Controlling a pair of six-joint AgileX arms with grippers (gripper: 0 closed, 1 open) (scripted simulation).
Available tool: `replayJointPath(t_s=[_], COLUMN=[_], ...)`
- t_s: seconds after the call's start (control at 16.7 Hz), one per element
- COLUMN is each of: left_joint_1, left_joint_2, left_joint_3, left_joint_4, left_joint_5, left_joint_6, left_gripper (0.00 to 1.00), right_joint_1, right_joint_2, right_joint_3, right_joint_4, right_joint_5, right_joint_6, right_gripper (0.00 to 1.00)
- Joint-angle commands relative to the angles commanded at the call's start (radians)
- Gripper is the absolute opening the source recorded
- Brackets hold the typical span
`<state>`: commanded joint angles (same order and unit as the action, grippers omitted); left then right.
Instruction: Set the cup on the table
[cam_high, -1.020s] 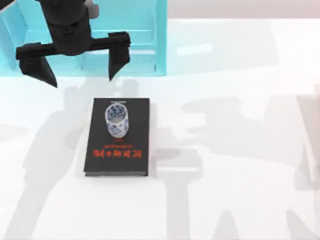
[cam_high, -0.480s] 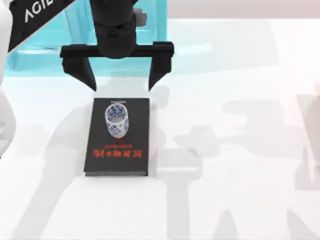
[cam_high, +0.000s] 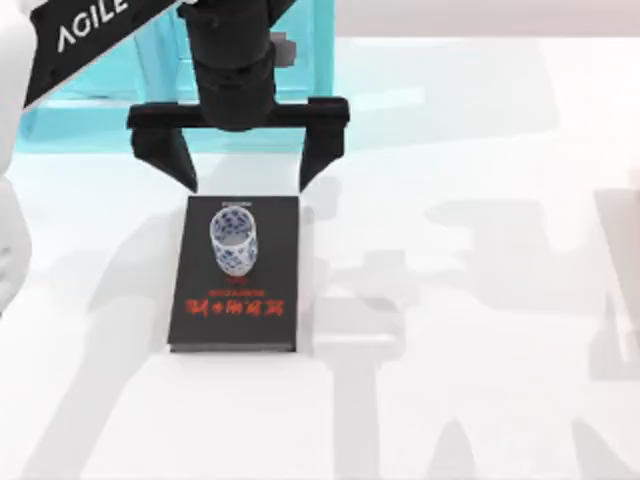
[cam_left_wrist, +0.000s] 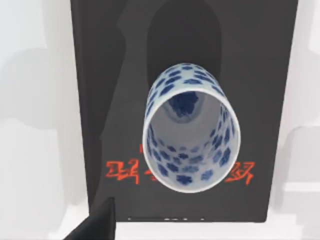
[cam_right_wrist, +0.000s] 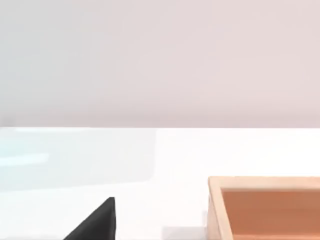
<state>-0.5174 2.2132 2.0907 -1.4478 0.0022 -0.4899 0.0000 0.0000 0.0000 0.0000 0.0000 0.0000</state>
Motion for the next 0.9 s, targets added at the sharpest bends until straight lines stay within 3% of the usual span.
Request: replayJointPath(t_s=[0.48,0.78,0.9], left_joint_1=[0.000,0.000,0.000], left_joint_2=[0.007,0.008,0.008], left_joint_3=[-0.296,-0.319,-0.319], left_joint_4=[0.304,0.326,0.326], left_joint_5=[0.000,0.000,0.000], left_joint_6=[0.001,0.001,0.001], left_gripper=[1.00,1.00,0.85], right_joint_1=[0.000,0.000,0.000], right_joint_2=[0.000,0.000,0.000], right_joint_3=[0.000,0.000,0.000], right_joint_4=[0.000,0.000,0.000], right_joint_5=[0.000,0.000,0.000], right_joint_6=[0.000,0.000,0.000], right_gripper=[1.00,1.00,1.00])
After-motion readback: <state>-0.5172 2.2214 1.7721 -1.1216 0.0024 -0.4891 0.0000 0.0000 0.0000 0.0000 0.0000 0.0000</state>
